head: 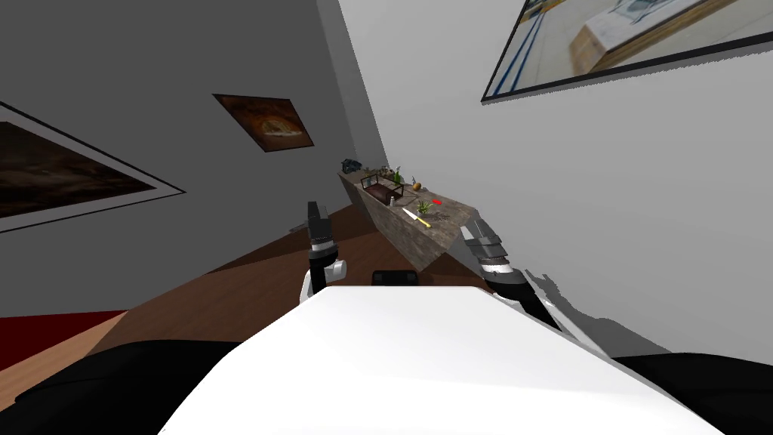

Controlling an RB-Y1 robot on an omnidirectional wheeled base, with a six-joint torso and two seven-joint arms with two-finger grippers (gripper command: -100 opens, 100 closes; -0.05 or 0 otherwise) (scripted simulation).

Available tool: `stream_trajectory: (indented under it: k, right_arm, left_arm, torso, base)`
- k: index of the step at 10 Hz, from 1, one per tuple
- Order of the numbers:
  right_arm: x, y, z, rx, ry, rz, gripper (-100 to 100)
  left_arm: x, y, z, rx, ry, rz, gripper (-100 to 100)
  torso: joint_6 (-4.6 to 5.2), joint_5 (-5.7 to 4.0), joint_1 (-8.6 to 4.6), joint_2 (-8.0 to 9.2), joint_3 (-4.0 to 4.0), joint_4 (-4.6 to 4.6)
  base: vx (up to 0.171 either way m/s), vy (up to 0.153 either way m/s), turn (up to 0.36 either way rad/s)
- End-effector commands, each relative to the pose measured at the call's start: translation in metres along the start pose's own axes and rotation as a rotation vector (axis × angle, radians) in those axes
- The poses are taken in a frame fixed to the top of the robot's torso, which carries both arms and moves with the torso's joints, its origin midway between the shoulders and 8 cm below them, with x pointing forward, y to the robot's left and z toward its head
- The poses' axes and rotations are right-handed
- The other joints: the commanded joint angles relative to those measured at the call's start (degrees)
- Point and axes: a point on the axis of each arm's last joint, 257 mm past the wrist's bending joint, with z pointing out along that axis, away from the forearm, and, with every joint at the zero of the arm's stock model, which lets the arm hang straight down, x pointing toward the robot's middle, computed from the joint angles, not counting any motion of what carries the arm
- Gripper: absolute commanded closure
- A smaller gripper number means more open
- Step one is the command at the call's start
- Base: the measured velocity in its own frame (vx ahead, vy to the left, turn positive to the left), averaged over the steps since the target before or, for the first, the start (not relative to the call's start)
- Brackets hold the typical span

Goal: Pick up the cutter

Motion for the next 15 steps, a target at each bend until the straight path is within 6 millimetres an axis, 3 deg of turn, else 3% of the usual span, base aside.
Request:
stream_trajectory:
  k: [1,2,5,6,7,8,9,10,11,13,14,15]
  right_arm:
    - [0.0,-0.014,-0.007,0.04,0.035,-0.029,-100]
    - [-0.003,-0.031,-0.021,0.101,0.06,-0.062,-100]
    - [-0.006,-0.048,-0.036,0.166,0.113,-0.109,-100]
    - [-0.011,-0.064,-0.052,0.23,0.144,-0.147,-100]
    - [-0.01,-0.064,-0.052,0.23,0.156,-0.152,-100]
    - [-0.016,-0.08,-0.069,0.294,0.19,-0.193,-100]
    - [-0.016,-0.08,-0.069,0.295,0.2,-0.197,-100]
    - [-0.023,-0.095,-0.088,0.358,0.235,-0.238,-100]
    - [-0.023,-0.095,-0.087,0.358,0.246,-0.243,-100]
    - [-0.039,-0.122,-0.126,0.479,0.321,-0.33,-100]
    - [-0.039,-0.122,-0.125,0.481,0.344,-0.339,-100]
    - [-0.048,-0.134,-0.145,0.54,0.386,-0.383,-100]
  left_arm:
    - [0.0,0.0,0.0,0.0,0.0,0.0,0]
    - [0.0,0.0,0.0,0.0,0.0,0.0,0]
    - [0.0,0.0,0.0,0.0,0.0,0.0,0]
    - [0.0,0.0,0.0,0.0,0.0,0.0,0]
    - [0.0,0.0,0.0,0.0,0.0,0.0,0]
    - [0.0,0.0,0.0,0.0,0.0,0.0,0]
    - [0.0,0.0,0.0,0.0,0.0,0.0,0]
    - [0.0,0.0,0.0,0.0,0.0,0.0,0]
    - [0.0,0.0,0.0,0.0,0.0,0.0,0]
    - [0.0,0.0,0.0,0.0,0.0,0.0,0]
    - [0.0,0.0,0.0,0.0,0.0,0.0,0]
    - [0.0,0.0,0.0,0.0,0.0,0.0,0]
  torso:
    - [0.0,0.0,0.0,0.0,0.0,0.0]
    - [0.0,0.01,0.09,-0.09,-0.05,-0.01]
    - [-0.01,0.03,0.15,-0.24,-0.14,-0.05]
    - [0.01,0.03,0.19,-0.25,-0.14,-0.05]
    - [-0.01,0.04,0.19,-0.25,-0.15,-0.05]
    - [0.01,0.04,0.24,-0.26,-0.15,-0.05]
    - [-0.01,0.04,0.22,-0.26,-0.15,-0.05]
    - [0.0,0.05,0.25,-0.28,-0.16,-0.05]
    - [-0.02,0.04,0.26,-0.32,-0.18,-0.06]
    - [-0.01,0.06,0.31,-0.35,-0.2,-0.07]
    - [-0.02,0.07,0.33,-0.38,-0.22,-0.08]
    - [0.01,0.07,0.36,-0.39,-0.22,-0.08]
  base:
    - [-0.043,-0.07,0.05]
    - [-0.028,-0.068,0.094]
    - [-0.014,-0.055,0.072]
    - [-0.015,-0.045,0.099]
    - [-0.014,-0.039,0.066]
    - [-0.013,-0.042,0.111]
    - [-0.009,-0.035,0.063]
    - [-0.002,-0.028,0.125]
    - [0.001,-0.021,0.072]
    - [0.01,-0.013,0.17]
    - [0.015,-0.009,0.072]
    - [0.022,-0.001,0.119]
